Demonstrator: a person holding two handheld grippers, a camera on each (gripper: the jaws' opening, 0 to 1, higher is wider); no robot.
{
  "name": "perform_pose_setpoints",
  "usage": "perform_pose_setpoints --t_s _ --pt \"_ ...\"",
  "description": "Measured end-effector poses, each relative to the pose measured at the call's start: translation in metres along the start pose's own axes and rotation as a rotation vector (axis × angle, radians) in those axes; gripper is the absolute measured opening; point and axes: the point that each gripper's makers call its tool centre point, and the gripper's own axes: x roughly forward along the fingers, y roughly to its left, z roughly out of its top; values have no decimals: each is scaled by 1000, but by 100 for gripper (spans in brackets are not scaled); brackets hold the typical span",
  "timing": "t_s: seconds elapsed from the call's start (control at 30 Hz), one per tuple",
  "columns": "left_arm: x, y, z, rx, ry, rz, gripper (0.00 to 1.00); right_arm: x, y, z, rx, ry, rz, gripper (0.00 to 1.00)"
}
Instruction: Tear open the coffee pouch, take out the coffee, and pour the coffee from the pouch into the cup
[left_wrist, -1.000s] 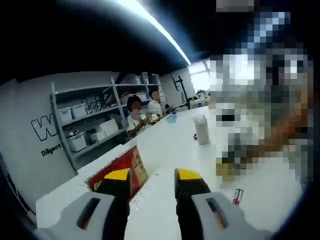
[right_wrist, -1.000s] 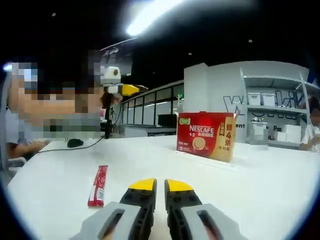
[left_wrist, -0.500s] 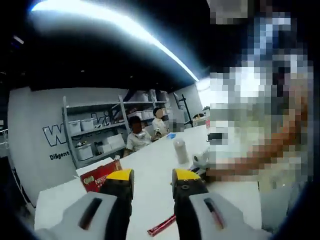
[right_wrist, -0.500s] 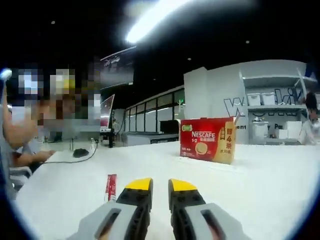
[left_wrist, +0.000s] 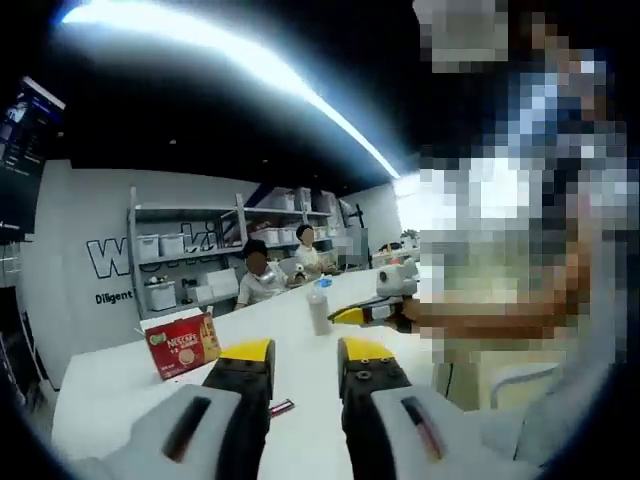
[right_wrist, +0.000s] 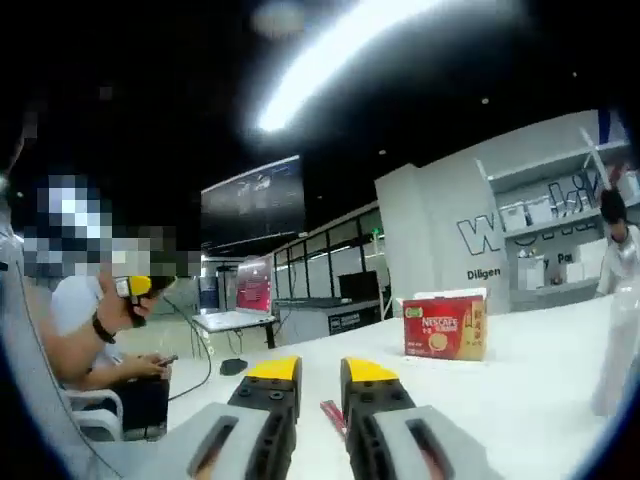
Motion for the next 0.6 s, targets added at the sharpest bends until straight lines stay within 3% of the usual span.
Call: perform_pose_setpoints --t_s 0.1,0.17,0.23,0.3,0.37,0.43,0.5,0.57,0.6 --pt "3 5 -39 -4 34 13 27 -12 12 3 -87 3 -3 18" --pt "6 6 -74 -51 51 17 27 -18 12 -13 -87 23 -26 18" --pt "6 1 -94 -64 64 16 28 -23 14 -33 -44 25 -39 19" --pt "2 -7 -104 -68 63 19 29 -27 14 -53 -28 14 -54 19" --pt "-4 -20 -100 -70 52 18 29 -27 21 -70 -21 14 -56 18" --pt "-19 -38 -79 -38 13 36 29 -24 25 -89 -16 34 -52 18" --pt "-47 -64 -35 -5 -62 54 28 -21 28 -101 -27 48 -51 18" --pt "-70 -83 -3 7 -103 52 27 -18 28 -106 -33 54 -50 18" --pt "-87 -98 22 19 -121 48 26 -17 27 -107 -36 54 -51 18"
